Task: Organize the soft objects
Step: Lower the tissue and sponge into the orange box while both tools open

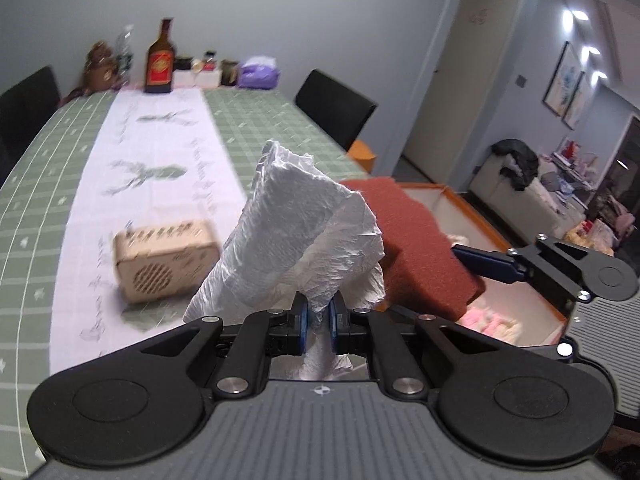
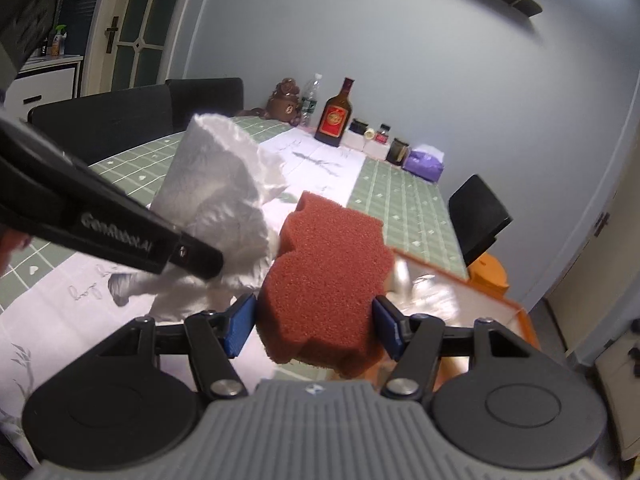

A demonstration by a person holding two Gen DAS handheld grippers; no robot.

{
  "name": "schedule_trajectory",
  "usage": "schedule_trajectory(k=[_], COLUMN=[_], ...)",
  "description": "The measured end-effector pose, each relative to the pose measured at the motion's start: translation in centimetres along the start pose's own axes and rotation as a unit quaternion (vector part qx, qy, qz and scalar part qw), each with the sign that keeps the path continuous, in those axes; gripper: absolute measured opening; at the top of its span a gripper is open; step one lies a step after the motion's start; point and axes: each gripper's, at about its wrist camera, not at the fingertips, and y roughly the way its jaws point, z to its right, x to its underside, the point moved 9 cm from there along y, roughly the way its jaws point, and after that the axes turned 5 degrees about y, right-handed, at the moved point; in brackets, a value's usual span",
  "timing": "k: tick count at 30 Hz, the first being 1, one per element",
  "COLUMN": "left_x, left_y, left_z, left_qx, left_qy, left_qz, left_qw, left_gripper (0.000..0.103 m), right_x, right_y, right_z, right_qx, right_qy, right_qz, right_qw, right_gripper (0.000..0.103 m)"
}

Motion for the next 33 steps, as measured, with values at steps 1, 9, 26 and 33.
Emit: schedule_trajectory(k=[1,9,26,33], left_x=[-0.8,-5.1,-2.8,-0.3], left_y=[0.0,2.7,16.0,18.5], left_z=[0.9,7.5,12.7,12.9], left_qx=[0.006,0.078,0.128,0.118], left_qy=[0.010,0.054,0.093,0.104], left_qz=[0.005,0.004,-0.194,-0.247], left_qw=[0.9999,0.9955,0.9681,0.9563], left_gripper=[0.011,0.011,0.011,0.011], right_x=[-0.3,-0.4,7.0,9.8], right_y=[-0.3,-2.1,2.3,4.8], right_z=[0.8,8.4,16.5,16.3], right_qx=[0.005,0.065,0.023,-0.001], right_qy=[-0.003,-0.010,0.048,0.049], right_qz=[0.002,-0.020,-0.149,-0.191], right_qw=[1.000,0.998,0.987,0.980], right_gripper=[0.063,0.063,0.063,0.063])
